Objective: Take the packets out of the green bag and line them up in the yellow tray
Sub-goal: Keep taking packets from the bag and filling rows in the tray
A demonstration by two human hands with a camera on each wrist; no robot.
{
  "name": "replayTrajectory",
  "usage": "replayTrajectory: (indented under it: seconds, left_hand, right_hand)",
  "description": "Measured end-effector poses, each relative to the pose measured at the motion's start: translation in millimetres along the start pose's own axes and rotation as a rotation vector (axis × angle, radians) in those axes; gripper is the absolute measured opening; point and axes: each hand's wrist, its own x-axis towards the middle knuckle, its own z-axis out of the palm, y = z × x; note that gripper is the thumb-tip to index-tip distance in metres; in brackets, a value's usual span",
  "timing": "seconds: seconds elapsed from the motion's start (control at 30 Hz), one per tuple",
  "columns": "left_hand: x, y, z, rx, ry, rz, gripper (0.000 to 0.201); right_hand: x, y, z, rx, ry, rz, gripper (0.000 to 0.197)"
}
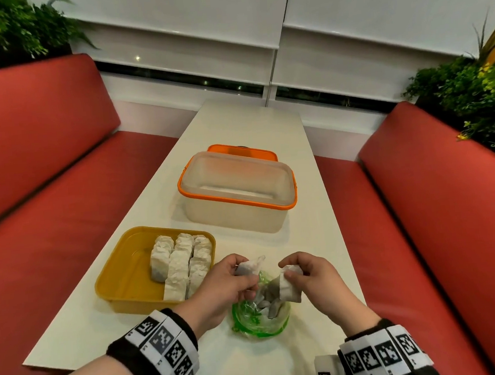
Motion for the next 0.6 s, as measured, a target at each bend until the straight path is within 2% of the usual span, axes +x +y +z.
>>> replayTrajectory:
  seconds: [0.07,0.17,0.27,0.4,0.6]
  left_hand:
    - [0,1,0,0.002,-0.032,-0.015,0.021]
    - [-3,4,3,0.001,-0.074,-0.013,0.011]
    - [-6,7,6,0.002,-0.097,0.001,0.01]
    - [-7,6,9,0.061,-0.093,0.055,0.038]
    - [-9,7,11,0.36,-0.089,0.182,0.069]
  right_hand:
    - [-4,-6,-2,-0.026,-0.077,-0.014,0.025]
    - [-6,-11,1,-0.13,-0.194,-0.028,0.027]
    - [-7,-11,5,-0.15,-0.205,0.009,0.026]
    - [-10,-10,6,0.065,-0.25,0.083,0.026]
    - [-8,-6,0,0.372,-0.237,0.192,0.023]
